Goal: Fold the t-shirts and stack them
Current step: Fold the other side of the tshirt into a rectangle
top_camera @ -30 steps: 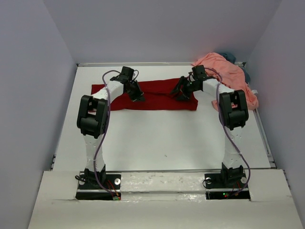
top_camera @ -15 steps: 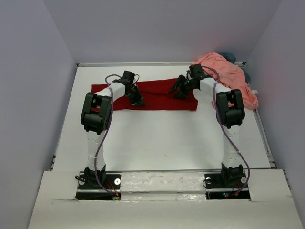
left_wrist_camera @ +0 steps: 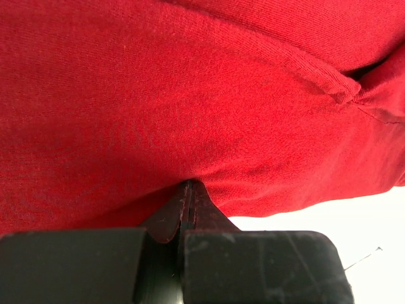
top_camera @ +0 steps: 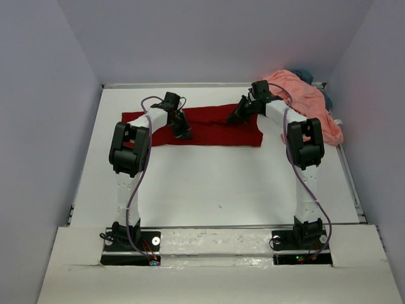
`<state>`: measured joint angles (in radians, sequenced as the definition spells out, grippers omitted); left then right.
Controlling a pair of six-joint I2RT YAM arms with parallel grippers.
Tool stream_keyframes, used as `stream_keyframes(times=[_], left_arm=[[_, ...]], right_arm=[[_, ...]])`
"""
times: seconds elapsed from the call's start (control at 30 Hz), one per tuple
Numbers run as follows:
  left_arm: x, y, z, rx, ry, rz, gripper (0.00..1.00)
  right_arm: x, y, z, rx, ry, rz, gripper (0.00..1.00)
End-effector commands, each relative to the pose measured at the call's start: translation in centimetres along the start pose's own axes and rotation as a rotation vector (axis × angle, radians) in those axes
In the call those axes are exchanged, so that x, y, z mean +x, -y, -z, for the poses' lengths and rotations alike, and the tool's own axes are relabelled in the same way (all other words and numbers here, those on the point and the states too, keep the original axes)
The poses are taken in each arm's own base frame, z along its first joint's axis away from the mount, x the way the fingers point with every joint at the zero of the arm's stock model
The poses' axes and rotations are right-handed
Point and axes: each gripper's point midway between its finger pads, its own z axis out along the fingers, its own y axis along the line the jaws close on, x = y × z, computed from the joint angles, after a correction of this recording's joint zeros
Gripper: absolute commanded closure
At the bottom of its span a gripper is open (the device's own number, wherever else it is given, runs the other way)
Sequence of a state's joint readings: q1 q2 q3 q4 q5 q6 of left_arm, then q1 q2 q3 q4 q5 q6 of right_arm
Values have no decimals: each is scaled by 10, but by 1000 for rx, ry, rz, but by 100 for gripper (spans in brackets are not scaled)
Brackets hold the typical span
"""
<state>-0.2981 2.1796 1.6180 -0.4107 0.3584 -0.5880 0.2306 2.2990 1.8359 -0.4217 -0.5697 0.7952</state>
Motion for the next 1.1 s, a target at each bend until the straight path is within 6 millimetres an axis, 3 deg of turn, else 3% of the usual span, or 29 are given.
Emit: stream_keyframes(times=[0.0,0.2,0.3,0.33,0.4,0.47,0.57,1.07], left_arm=[[3,-1,-5,-17,-19,-30,100],[6,-1,-3,-21,-25,-35,100],[7,-2,0,-26,-27,-36,100],[8,-1,1,-24,-27,-40,100],[10,-1,5,-25,-27,-40,100],[10,1,7,-23,-25,-42,100],[12,0,10,-29,-27,-45,100],[21,11,7,-31,-44,-68,100]], right_arm=[[-17,-44,7,-99,28,30,100],[-38,-63,-2,-151,48,28,100],[-46,-60,-18,-162,45,18,100],[-52,-71,-16,-191,53,32,100],[-56,-63,-32,-198,43,14,100],[-54,-70,-40,-234,30,19,88],[-57,-66,-53,-270,27,18,80],[-62,-94,-55,-428,45,69,81]])
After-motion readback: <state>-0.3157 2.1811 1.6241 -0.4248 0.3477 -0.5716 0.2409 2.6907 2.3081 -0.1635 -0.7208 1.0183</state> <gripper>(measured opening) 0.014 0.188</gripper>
